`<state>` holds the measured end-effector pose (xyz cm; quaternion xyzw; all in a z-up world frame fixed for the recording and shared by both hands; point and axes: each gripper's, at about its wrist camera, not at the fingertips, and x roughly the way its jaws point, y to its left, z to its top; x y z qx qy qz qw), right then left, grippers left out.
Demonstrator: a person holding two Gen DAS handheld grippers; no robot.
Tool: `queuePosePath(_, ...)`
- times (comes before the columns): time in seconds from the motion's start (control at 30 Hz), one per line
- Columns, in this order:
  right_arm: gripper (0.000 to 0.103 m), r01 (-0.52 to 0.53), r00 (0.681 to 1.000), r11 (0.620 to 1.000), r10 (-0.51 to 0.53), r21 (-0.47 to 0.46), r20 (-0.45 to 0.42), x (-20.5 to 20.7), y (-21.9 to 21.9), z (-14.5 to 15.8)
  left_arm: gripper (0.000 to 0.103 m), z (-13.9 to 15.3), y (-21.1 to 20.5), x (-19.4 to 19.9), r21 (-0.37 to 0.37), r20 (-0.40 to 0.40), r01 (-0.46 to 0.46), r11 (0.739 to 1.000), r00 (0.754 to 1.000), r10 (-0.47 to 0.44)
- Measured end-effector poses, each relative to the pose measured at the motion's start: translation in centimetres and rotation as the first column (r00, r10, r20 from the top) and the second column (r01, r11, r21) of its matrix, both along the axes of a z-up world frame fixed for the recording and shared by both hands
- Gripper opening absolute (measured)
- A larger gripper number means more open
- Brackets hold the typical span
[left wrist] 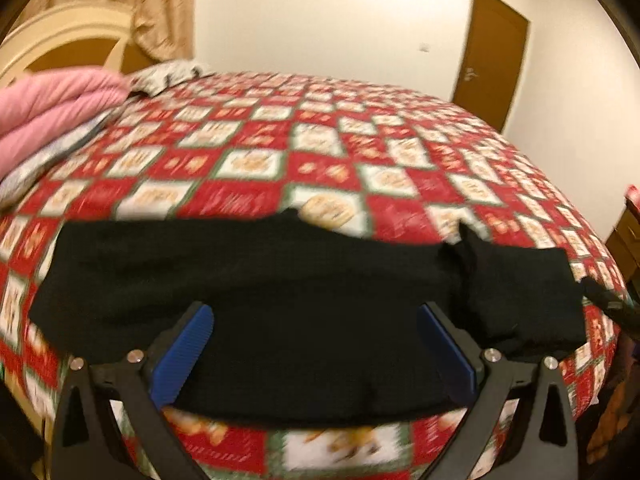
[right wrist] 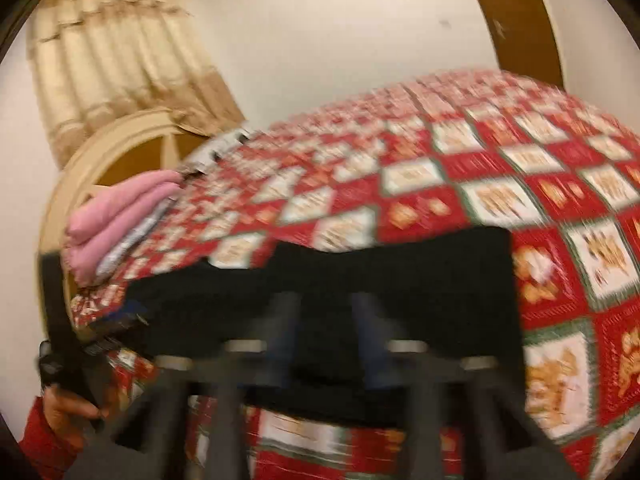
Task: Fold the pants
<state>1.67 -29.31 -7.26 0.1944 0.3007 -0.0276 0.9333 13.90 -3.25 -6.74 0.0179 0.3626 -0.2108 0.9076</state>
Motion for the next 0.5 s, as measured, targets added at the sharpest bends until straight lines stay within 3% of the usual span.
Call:
queuePosePath(0.1,0.018,-0.005,0.998,0.998,0.0,-0.068,-0.066,0.1,0.3,-1.7,0.103,1.6,-2.7,0.3,-0.028,0.049,0.076,0.997,0.996,-0.074)
queuePosePath(0.17,0.018,-0.023,0.993,0.998,0.015,-0.063,-0.119,-0.1,0.4,-3.2,0.103,1.8,-5.3,0.8,-0.005,0.054,0.135,0.991,0.989,-0.134)
queuePosePath(0.27,0.018,-0.03,0.993,0.995,0.019,-0.098,-0.119,-1.2,0.7,-4.4,0.103,0.7,-7.6,1.7,-0.007,-0.001,0.149,0.989,0.989,-0.149)
queuePosePath(0.33,0.018,-0.031,0.993,0.997,0.022,-0.074,-0.119,-1.6,0.1,-4.4,0.103,-0.8,-8.9,2.2,-0.031,-0.078,0.171,0.985,0.982,-0.173)
queuePosePath(0.43,0.018,-0.03,0.993,0.999,0.028,-0.022,-0.119,-2.1,-1.1,-4.4,0.103,-3.3,-10.2,1.4,0.003,-0.166,0.155,0.988,0.974,-0.153)
queuePosePath(0.5,0.018,-0.03,0.993,1.0,0.029,-0.001,-0.118,-2.5,-1.6,-4.0,0.103,-4.1,-10.7,-0.2,0.069,-0.104,0.166,0.984,0.982,-0.159)
